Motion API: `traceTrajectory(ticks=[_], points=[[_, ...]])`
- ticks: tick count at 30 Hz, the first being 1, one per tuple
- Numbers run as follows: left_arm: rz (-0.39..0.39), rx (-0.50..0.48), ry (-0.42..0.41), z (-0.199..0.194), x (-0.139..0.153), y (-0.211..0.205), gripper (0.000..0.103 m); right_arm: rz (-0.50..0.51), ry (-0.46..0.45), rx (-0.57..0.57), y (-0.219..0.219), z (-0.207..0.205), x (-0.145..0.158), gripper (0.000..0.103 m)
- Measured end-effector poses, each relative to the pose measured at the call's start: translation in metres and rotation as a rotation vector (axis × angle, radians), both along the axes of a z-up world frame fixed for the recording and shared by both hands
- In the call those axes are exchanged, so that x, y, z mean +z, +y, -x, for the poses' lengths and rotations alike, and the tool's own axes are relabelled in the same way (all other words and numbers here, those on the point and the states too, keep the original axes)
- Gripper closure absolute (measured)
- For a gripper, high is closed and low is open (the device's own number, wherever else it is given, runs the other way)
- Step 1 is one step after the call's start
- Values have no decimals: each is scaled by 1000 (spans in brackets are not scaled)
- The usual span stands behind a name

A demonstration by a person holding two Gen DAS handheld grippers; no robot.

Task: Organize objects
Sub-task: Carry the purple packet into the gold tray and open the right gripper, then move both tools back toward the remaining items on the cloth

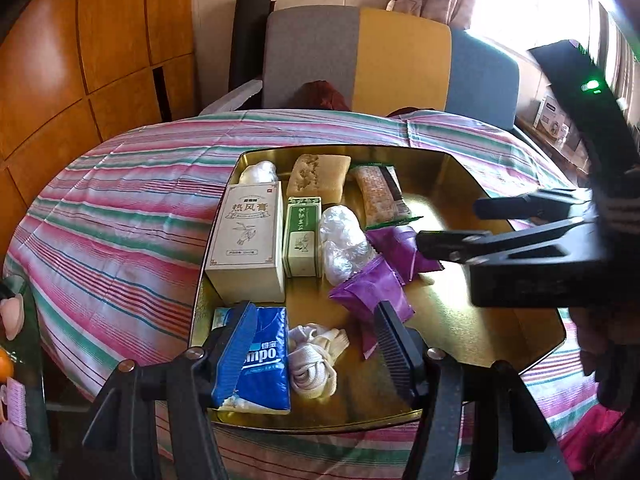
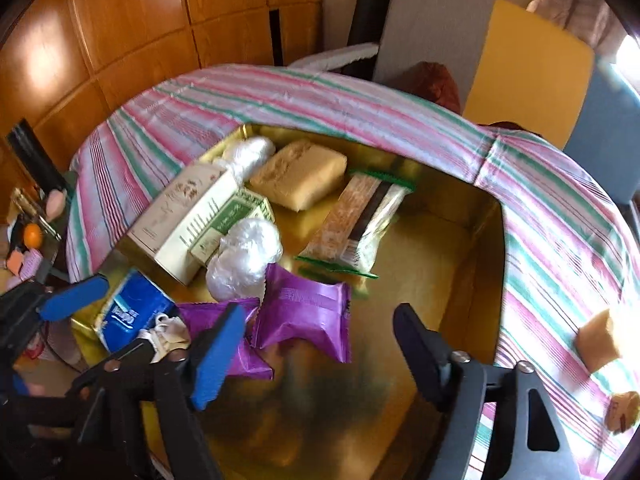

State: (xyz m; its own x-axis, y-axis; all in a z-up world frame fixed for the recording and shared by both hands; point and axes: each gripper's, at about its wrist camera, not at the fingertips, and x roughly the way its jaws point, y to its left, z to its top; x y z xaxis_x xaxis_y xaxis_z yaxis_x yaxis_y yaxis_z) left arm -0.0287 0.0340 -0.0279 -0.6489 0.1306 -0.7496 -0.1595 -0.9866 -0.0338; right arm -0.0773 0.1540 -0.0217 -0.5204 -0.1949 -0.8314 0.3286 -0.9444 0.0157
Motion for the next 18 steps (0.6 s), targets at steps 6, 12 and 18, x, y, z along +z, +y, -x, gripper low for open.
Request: traceTrajectory(ticks=[6, 12, 18], points=[[3, -14, 7, -4, 4, 6, 42, 12, 51, -28, 25, -20, 24, 13], [-7, -6, 3, -3, 11, 10, 42, -5, 95, -84, 69, -38, 42, 9], [-13, -30, 9, -4, 20, 23, 42, -31, 119, -199, 132, -49, 52, 8]])
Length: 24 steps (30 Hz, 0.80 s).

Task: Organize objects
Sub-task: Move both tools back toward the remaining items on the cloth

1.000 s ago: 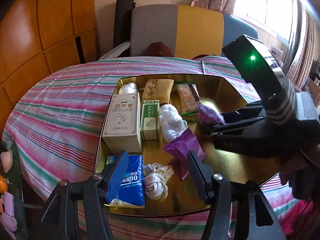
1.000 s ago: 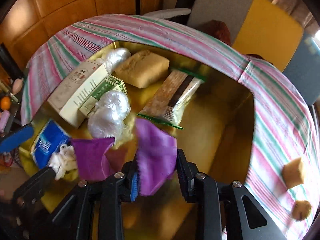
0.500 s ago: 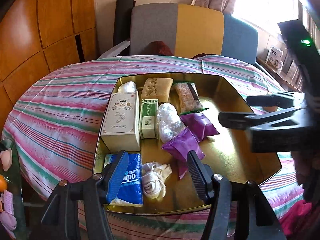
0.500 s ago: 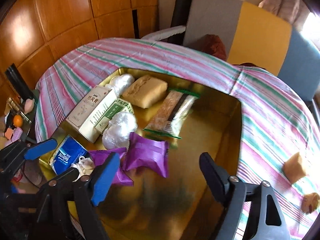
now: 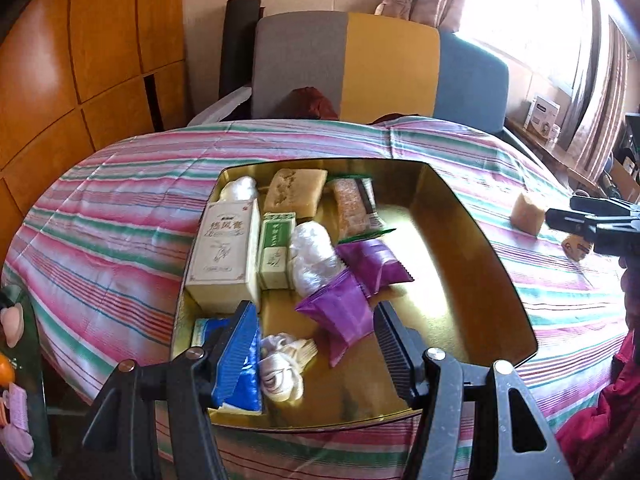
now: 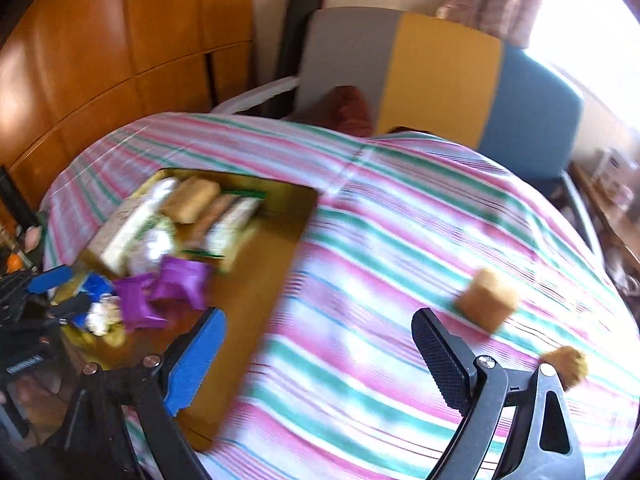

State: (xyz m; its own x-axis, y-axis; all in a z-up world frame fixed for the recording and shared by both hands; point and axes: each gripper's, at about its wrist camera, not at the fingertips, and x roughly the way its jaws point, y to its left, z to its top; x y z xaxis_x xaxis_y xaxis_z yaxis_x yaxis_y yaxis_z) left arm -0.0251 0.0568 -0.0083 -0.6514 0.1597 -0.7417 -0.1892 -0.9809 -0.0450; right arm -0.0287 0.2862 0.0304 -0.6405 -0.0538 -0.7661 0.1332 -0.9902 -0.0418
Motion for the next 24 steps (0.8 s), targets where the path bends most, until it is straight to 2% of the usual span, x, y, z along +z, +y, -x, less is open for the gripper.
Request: traceTrajectory(ticks=[7, 9, 12, 16, 19, 22, 24], points=[[2, -97, 23, 3, 13, 37, 42, -9, 18, -216, 100, -7, 3, 8], [-1, -110, 31, 7, 19, 49, 41, -9, 38, -311, 135, -8, 4, 8], [-29, -113, 34, 16, 31, 68, 35, 15, 75, -475, 189, -11, 3, 5], [-52, -208, 34, 29, 43, 114, 35, 101, 120, -695, 259, -23, -13, 5], [-61, -291, 0, 40, 39, 158, 34, 218, 32, -868, 301, -35, -35, 8], [-55, -347, -62, 52, 28, 202, 32, 325, 81, -894, 315, -47, -32, 7], [-51, -374, -80, 58, 23, 228, 23, 338, 78, -893, 315, -48, -31, 7]])
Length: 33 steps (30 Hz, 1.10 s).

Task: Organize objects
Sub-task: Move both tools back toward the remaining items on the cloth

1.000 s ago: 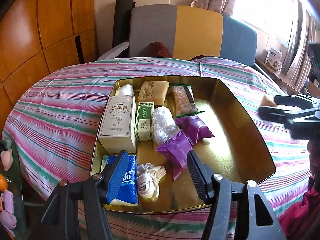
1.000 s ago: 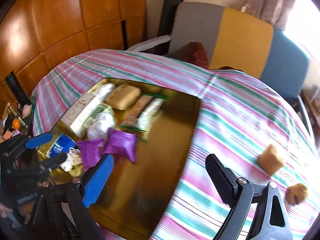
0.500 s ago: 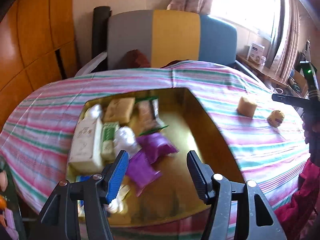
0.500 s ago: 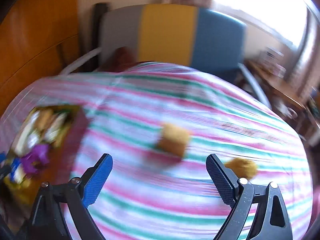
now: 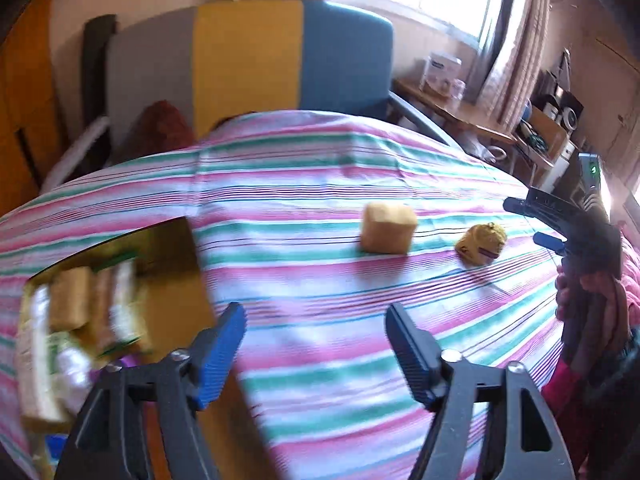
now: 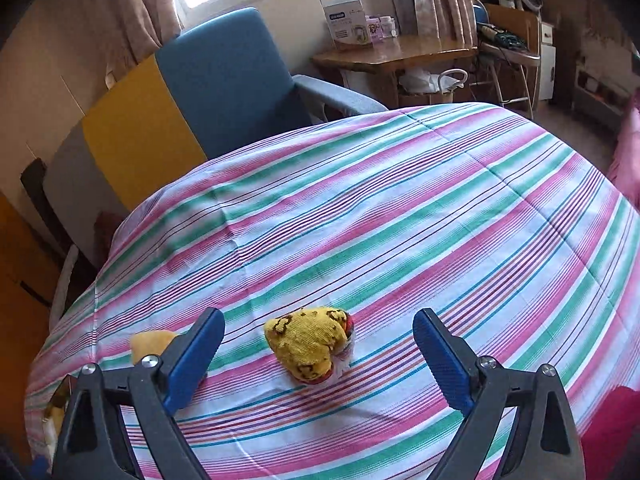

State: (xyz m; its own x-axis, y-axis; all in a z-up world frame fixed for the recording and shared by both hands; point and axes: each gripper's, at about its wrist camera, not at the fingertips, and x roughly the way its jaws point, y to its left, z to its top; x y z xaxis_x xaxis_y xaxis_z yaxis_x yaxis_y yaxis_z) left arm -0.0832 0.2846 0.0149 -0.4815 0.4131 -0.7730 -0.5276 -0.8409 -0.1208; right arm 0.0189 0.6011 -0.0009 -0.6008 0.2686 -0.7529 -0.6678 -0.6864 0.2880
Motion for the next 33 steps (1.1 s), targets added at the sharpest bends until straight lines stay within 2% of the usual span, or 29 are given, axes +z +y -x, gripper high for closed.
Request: traceTrajectory(ticks=[4, 8, 14, 18, 21, 22, 23, 24, 27, 33], points=[[30, -38, -27, 13, -15, 46, 20, 13, -9, 6, -3, 0, -1, 5], [61, -58, -64, 32, -33, 84, 18, 80, 8, -5, 3, -6, -7, 3], [86, -99, -54, 56, -48, 131, 7, 139, 8, -20, 9, -9, -13, 2], [83, -100, -38, 74, -54, 154, 7, 149, 4, -15, 9, -9, -15, 2], [110, -75, -39, 90, -64, 167, 7, 158, 8, -16, 10, -8, -16, 2], [130, -71, -59, 95, -71, 169, 18, 160, 10, -15, 11, -8, -16, 2], [118, -73, -95, 98, -76, 167, 39, 156, 11, -14, 11, -7, -16, 2], [66, -86, -130, 97, -77, 163, 41, 148, 10, -15, 11, -6, -16, 2], [62, -99, -84, 75, -66, 150, 42, 113, -6, -13, 9, -3, -16, 2], [19, -143, -61, 19, -46, 108, 42, 89, -13, -10, 9, 1, -17, 2]])
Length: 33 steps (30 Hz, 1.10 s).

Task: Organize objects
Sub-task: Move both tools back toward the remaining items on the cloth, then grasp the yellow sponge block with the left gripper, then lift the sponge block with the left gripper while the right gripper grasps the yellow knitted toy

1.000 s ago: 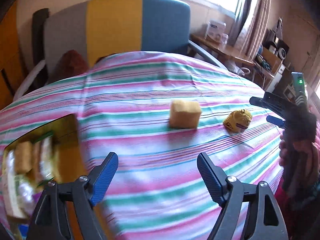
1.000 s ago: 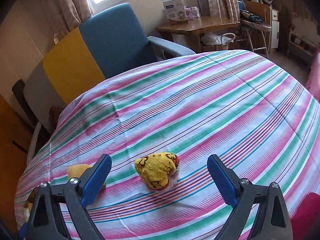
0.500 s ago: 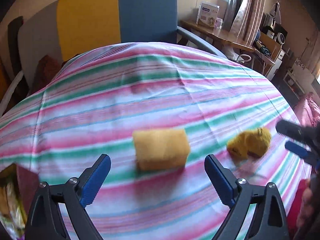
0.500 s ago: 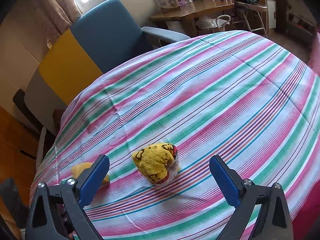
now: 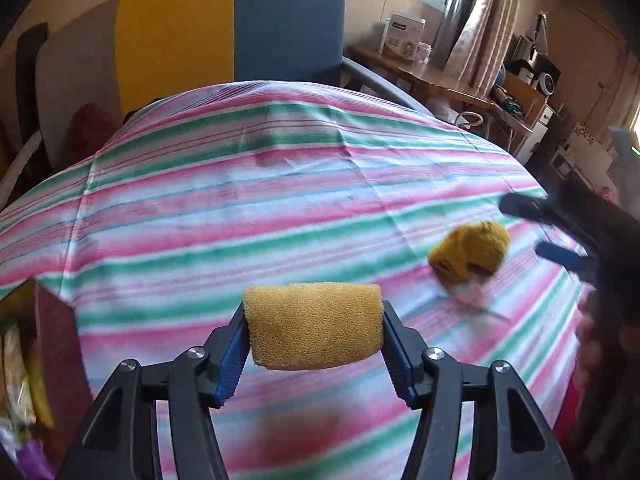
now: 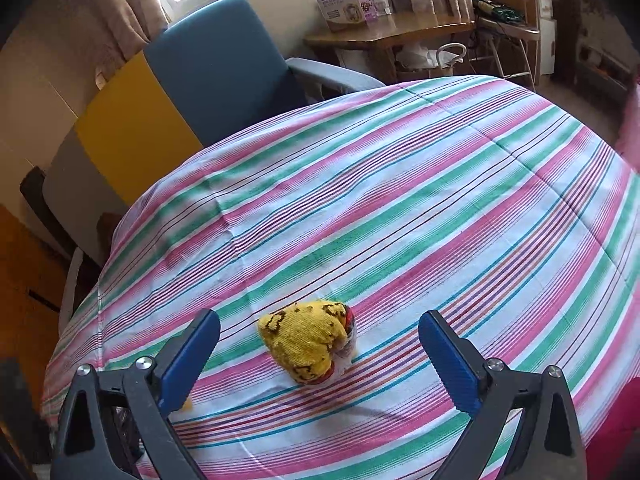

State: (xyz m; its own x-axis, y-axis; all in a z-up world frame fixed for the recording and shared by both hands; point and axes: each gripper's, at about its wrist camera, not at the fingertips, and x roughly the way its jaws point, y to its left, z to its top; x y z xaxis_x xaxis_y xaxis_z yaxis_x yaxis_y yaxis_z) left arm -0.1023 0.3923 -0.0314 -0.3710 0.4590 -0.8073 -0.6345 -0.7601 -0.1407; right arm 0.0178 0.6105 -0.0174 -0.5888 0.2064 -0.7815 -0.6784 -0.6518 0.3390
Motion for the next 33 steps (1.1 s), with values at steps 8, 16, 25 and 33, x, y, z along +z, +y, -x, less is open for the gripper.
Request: traceTrajectory(ticks=[8, 16, 25, 33], points=[[-46, -22, 15, -58, 16, -54, 41, -4, -21, -26, 5, 0, -5, 2], [-80, 16, 11, -80, 27, -97, 41, -81, -74, 136, -21, 32, -12, 2], [-117, 134, 56, -87, 46, -166, 40, -170, -203, 222, -31, 53, -35, 24], [-122, 499, 100, -70, 60, -304, 41, -245, -270, 280, -45, 50, -33, 67]])
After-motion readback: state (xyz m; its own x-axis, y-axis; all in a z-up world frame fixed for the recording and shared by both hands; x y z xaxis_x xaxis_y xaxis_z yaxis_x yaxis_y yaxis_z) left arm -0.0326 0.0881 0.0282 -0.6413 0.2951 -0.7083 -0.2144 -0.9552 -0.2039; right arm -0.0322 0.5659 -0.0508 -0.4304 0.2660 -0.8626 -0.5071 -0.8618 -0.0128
